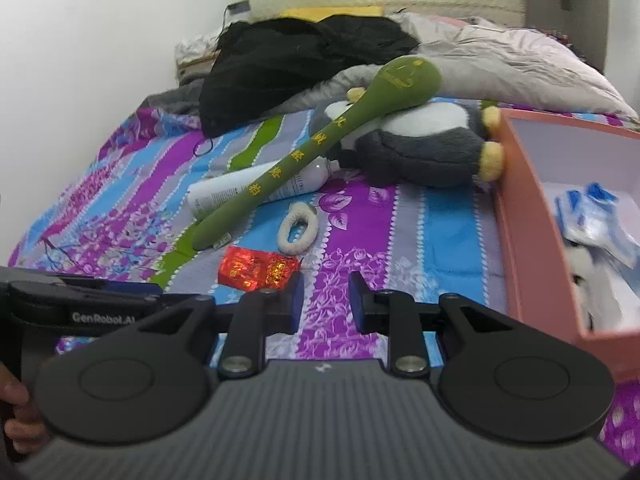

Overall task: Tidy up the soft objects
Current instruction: 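Grasp the red candy packets with left gripper while right grasps the white fuzzy ring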

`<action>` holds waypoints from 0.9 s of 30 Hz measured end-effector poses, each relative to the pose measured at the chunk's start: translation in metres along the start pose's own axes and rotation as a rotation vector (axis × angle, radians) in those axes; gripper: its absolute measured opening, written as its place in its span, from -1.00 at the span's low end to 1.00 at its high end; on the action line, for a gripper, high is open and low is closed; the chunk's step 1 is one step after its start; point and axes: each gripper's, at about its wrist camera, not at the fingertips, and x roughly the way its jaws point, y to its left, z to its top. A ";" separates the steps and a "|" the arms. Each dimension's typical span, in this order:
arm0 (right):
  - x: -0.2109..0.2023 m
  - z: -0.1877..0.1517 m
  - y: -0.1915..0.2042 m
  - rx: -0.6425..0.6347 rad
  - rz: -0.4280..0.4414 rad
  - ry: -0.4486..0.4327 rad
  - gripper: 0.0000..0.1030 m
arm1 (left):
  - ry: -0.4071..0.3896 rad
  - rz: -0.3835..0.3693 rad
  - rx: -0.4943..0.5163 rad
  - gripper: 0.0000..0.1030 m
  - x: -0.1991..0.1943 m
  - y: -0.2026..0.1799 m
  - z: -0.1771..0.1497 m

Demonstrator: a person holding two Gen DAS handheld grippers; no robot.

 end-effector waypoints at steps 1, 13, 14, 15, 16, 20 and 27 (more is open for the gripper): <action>0.009 0.003 0.000 -0.002 0.010 0.007 -0.47 | 0.001 0.005 -0.006 0.29 0.007 0.003 0.001; 0.111 0.025 -0.011 0.029 0.112 0.086 -0.47 | -0.061 -0.067 -0.010 0.42 0.068 0.017 0.023; 0.118 0.026 -0.013 0.033 0.118 0.092 -0.47 | -0.066 -0.081 -0.004 0.42 0.072 0.014 0.024; 0.125 0.028 -0.014 0.032 0.121 0.099 -0.46 | -0.066 -0.087 0.000 0.42 0.076 0.012 0.025; 0.132 0.030 -0.015 0.032 0.126 0.108 -0.45 | -0.061 -0.087 0.004 0.42 0.082 0.009 0.025; 0.156 0.033 -0.028 0.077 0.166 0.152 -0.42 | -0.037 -0.075 0.030 0.42 0.102 0.002 0.024; 0.189 0.037 -0.032 0.112 0.239 0.196 -0.41 | -0.036 -0.065 0.042 0.32 0.112 0.000 0.025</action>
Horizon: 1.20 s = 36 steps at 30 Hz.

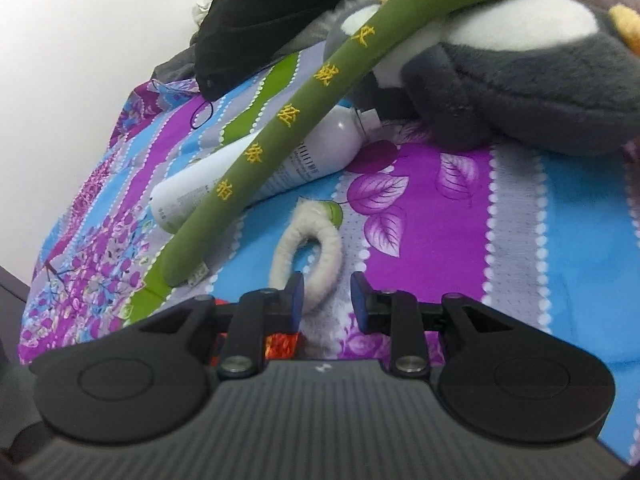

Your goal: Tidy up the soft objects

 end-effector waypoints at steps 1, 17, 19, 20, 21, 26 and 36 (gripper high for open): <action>0.004 0.001 -0.001 0.002 0.004 0.002 -0.41 | 0.004 -0.003 -0.001 0.23 0.001 0.000 0.000; 0.013 0.014 0.009 -0.064 -0.048 0.023 -0.77 | 0.021 0.040 -0.019 -0.21 -0.003 -0.011 0.000; 0.007 0.014 0.009 -0.072 -0.057 0.016 -0.77 | 0.026 0.034 -0.029 -0.21 -0.005 -0.013 -0.002; 0.004 0.013 0.009 -0.078 -0.065 0.013 -0.77 | 0.029 0.032 -0.032 -0.21 -0.006 -0.014 -0.002; 0.001 0.012 0.009 -0.085 -0.074 0.009 -0.77 | 0.030 0.032 -0.033 -0.21 -0.007 -0.016 -0.003; -0.015 0.007 0.004 -0.082 -0.104 0.001 -0.77 | 0.036 0.033 -0.041 -0.21 -0.013 -0.020 -0.009; -0.048 -0.017 -0.006 -0.040 -0.147 0.009 -0.77 | 0.035 0.046 -0.066 -0.21 -0.022 -0.021 -0.016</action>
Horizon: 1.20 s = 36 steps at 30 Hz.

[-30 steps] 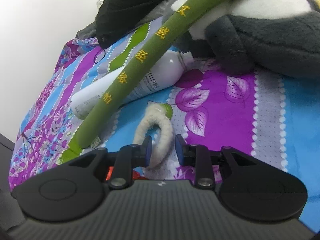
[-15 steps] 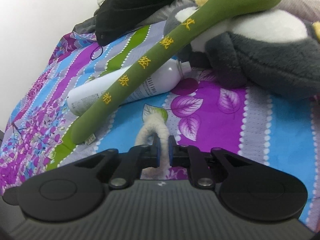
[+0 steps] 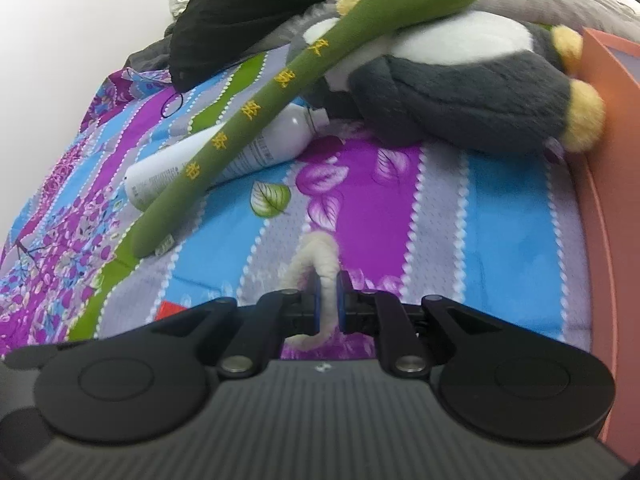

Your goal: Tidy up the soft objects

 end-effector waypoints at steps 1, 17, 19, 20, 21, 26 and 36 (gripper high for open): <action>-0.003 -0.003 -0.001 0.003 -0.004 0.003 -0.77 | -0.001 0.000 -0.002 -0.21 -0.001 0.000 -0.001; -0.033 -0.054 0.003 -0.065 -0.067 0.070 -0.61 | 0.019 0.004 -0.022 -0.21 0.001 -0.002 -0.002; -0.037 -0.053 0.004 -0.073 -0.070 0.061 -0.16 | 0.020 0.002 -0.027 -0.21 0.002 -0.001 -0.002; -0.039 -0.053 0.005 -0.072 -0.068 0.054 0.08 | 0.020 0.001 -0.029 -0.21 0.002 -0.001 -0.001; -0.042 -0.053 0.005 -0.073 -0.061 0.044 0.16 | 0.020 0.000 -0.030 -0.21 0.002 0.000 -0.002; -0.044 -0.054 0.018 -0.142 -0.041 0.030 0.17 | 0.014 -0.001 -0.052 -0.21 0.001 0.004 -0.001; -0.016 -0.065 0.037 -0.265 -0.088 0.035 0.18 | 0.006 0.007 -0.096 -0.21 -0.001 0.012 0.000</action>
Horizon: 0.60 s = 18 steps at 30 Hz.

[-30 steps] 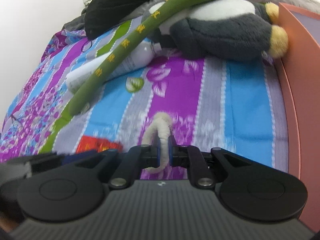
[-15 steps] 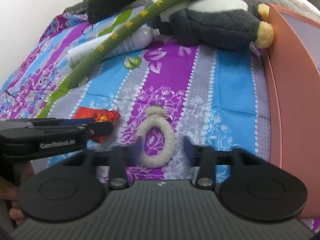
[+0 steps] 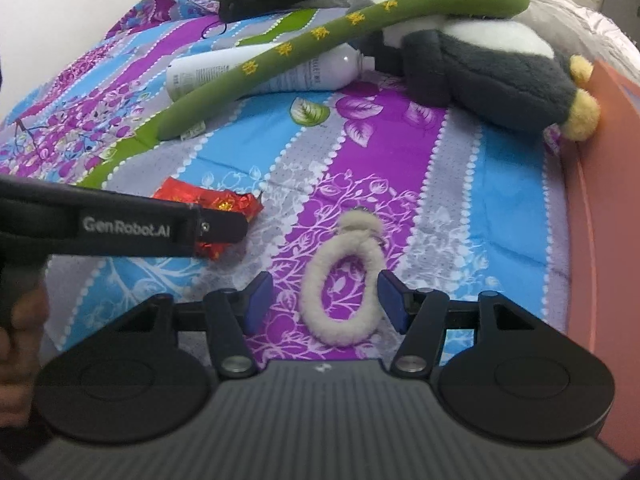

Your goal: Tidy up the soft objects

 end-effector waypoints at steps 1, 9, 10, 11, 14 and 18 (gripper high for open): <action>0.001 0.000 0.000 -0.002 -0.018 -0.008 0.15 | -0.001 0.003 0.001 -0.21 0.000 0.000 0.000; 0.005 -0.007 -0.013 0.058 -0.047 -0.030 -0.20 | -0.004 0.010 0.012 -0.21 -0.009 -0.004 -0.004; 0.005 -0.008 -0.009 0.039 -0.042 -0.031 -0.27 | -0.002 0.019 0.015 -0.21 -0.009 -0.005 -0.005; 0.005 -0.008 -0.004 0.013 -0.042 -0.026 -0.44 | 0.001 0.023 0.013 -0.21 -0.010 -0.005 -0.006; 0.001 -0.008 0.006 -0.031 -0.030 -0.023 -0.69 | -0.004 0.031 0.015 -0.21 -0.016 -0.008 -0.007; -0.012 -0.008 0.007 -0.013 -0.032 -0.042 -0.73 | -0.015 0.033 0.019 -0.21 -0.028 -0.014 -0.008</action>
